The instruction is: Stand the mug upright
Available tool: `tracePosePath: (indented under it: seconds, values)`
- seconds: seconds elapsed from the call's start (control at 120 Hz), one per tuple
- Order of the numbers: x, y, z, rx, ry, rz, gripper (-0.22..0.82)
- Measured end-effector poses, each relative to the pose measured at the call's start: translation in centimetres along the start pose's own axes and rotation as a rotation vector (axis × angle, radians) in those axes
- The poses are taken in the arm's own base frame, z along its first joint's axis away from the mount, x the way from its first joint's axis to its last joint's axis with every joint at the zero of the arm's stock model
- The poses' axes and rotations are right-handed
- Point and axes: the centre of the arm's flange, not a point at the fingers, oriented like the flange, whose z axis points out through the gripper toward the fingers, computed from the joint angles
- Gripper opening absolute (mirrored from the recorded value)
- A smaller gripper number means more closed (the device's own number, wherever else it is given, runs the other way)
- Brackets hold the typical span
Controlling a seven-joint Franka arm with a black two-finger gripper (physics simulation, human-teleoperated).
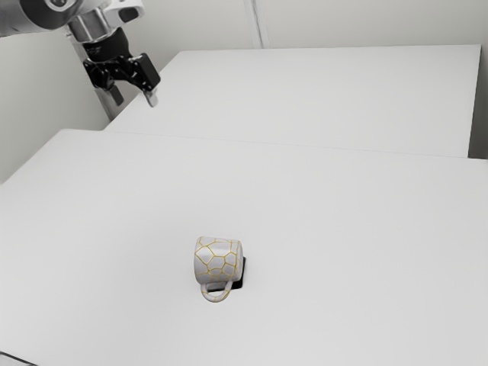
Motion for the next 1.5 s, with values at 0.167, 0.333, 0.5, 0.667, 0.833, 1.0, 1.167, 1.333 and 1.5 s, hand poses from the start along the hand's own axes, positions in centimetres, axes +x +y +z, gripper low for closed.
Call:
tracePosePath:
  seconds: [0.167,0.333,0.5,0.667,0.833,1.0,1.167,1.333,1.5]
  values:
    - [0.0,2.6,0.4,-0.007,-0.005,0.034,0.6]
    - [0.1,2.5,8.7,-0.151,-0.137,-0.008,0.6]
    - [-0.7,0.4,18.9,-0.387,-0.209,-0.111,0.6]
    - [0.3,-3.8,21.3,-0.495,-0.14,-0.203,0.6]
    - [0.5,-8.0,21.6,-0.537,-0.07,-0.264,0.6]
    - [1.0,-6.4,21.2,-0.567,-0.04,-0.216,0.6]
    - [0.2,-5.7,23.5,-0.635,-0.057,-0.223,0.6]
    - [-6.3,-6.0,28.2,-0.722,-0.105,-0.301,0.6]
    - [-9.6,-9.6,31.4,-0.793,-0.077,-0.42,0.6]
